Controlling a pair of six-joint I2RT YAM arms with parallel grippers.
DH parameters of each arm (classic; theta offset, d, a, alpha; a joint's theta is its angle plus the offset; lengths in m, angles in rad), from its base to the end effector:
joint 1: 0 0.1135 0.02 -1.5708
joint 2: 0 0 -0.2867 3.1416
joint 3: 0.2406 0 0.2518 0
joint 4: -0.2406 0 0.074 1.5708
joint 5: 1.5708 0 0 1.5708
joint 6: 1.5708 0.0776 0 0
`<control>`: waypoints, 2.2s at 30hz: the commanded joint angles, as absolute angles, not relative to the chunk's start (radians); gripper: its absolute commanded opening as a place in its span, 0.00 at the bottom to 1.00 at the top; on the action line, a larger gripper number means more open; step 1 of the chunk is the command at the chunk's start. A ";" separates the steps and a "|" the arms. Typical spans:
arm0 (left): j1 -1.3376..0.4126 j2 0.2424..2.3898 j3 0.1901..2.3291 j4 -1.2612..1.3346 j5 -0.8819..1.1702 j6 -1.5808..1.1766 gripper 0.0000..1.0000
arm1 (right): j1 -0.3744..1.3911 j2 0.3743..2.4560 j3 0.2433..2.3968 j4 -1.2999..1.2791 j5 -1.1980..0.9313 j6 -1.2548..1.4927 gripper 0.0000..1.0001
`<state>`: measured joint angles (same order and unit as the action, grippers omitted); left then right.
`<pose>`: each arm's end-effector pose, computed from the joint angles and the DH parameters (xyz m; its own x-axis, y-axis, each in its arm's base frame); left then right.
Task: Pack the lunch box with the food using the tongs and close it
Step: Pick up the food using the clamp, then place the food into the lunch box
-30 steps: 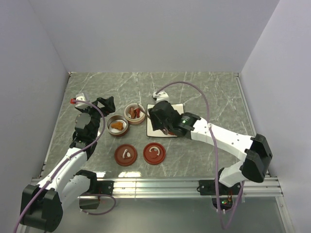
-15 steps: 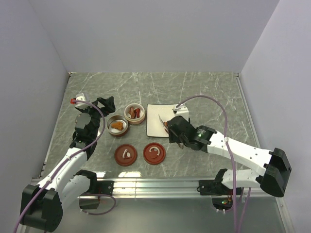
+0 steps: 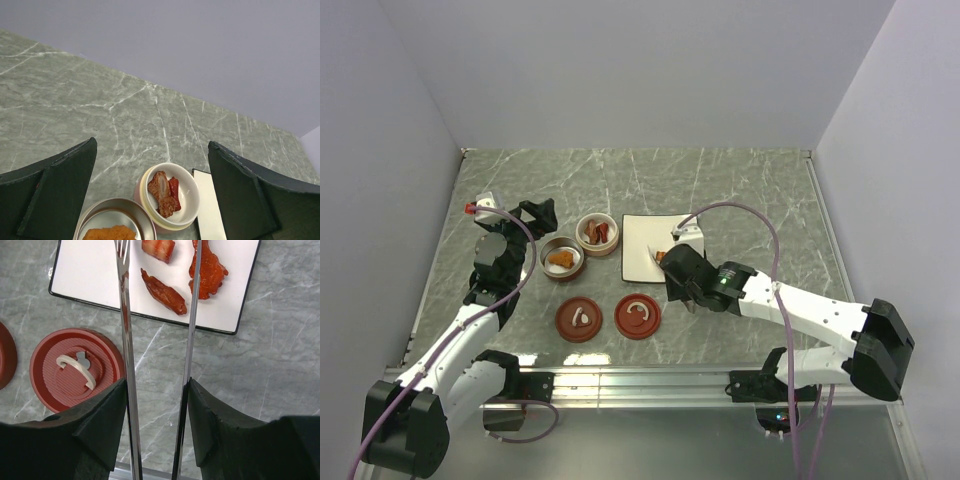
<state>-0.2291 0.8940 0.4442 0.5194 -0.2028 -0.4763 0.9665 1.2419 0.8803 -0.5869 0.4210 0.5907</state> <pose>0.2338 -0.0385 0.2951 0.0479 -0.4723 -0.8801 0.0549 0.8811 -0.4698 0.1748 0.1974 0.2368 -0.7263 -0.1573 -0.6691 -0.2542 0.9659 0.0488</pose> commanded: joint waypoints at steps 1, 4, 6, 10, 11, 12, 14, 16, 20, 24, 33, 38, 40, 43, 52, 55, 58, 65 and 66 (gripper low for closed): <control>-0.225 0.884 0.443 0.569 -0.187 -0.483 1.00 | 0.976 1.239 0.893 -0.534 0.420 0.598 0.57; -0.224 0.884 0.443 0.569 -0.187 -0.483 0.99 | 0.979 1.252 0.891 -0.525 0.405 0.597 0.55; -0.224 0.884 0.443 0.569 -0.187 -0.483 0.99 | 0.980 1.262 0.891 -0.526 0.402 0.595 0.54; -0.224 0.885 0.443 0.569 -0.189 -0.483 0.99 | 0.986 1.267 0.896 -0.523 0.397 0.594 0.53; -0.224 0.885 0.443 0.571 -0.187 -0.483 0.99 | 0.986 1.270 0.896 -0.526 0.397 0.594 0.52; -0.224 0.885 0.443 0.569 -0.187 -0.483 0.99 | 0.988 1.270 0.899 -0.529 0.397 0.597 0.51; -0.224 0.884 0.443 0.569 -0.186 -0.483 0.99 | 0.991 1.269 0.897 -0.531 0.399 0.601 0.49; -0.225 0.884 0.443 0.569 -0.187 -0.483 0.99 | 0.992 1.269 0.896 -0.541 0.397 0.606 0.44; -0.224 0.881 0.442 0.569 -0.186 -0.483 0.99 | 0.999 1.270 0.897 -0.558 0.394 0.617 0.43; -0.224 0.879 0.442 0.571 -0.186 -0.483 0.99 | 1.008 1.275 0.902 -0.575 0.397 0.624 0.42; -0.224 0.880 0.442 0.571 -0.187 -0.483 0.99 | 1.014 1.301 0.922 -0.584 0.405 0.614 0.33; -0.224 0.882 0.443 0.569 -0.189 -0.482 1.00 | 1.014 1.322 1.001 -0.592 0.426 0.569 0.30; -0.224 0.882 0.443 0.568 -0.190 -0.482 0.99 | 1.014 1.330 1.029 -0.597 0.439 0.554 0.29; -0.224 0.882 0.445 0.568 -0.192 -0.482 0.99 | 1.014 1.335 1.081 -0.581 0.439 0.519 0.28; -0.224 0.882 0.445 0.565 -0.196 -0.480 1.00 | 1.014 1.443 1.265 -0.535 0.403 0.399 0.28; -0.224 0.882 0.445 0.565 -0.198 -0.480 0.99 | 1.014 1.502 1.311 -0.523 0.385 0.377 0.29; -0.224 0.884 0.445 0.565 -0.195 -0.480 0.99 | 1.014 1.557 1.364 -0.512 0.361 0.347 0.29; -0.224 0.893 0.446 0.566 -0.202 -0.480 0.99 | 1.006 1.667 1.476 -0.525 0.345 0.305 0.29; -0.224 0.894 0.446 0.568 -0.204 -0.480 0.99 | 1.005 1.678 1.480 -0.526 0.344 0.304 0.29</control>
<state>-0.2291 0.8944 0.4442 0.5194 -0.2035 -0.4759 1.0080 1.6714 1.4147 -0.5571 0.3447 0.3370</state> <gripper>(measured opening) 0.995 0.337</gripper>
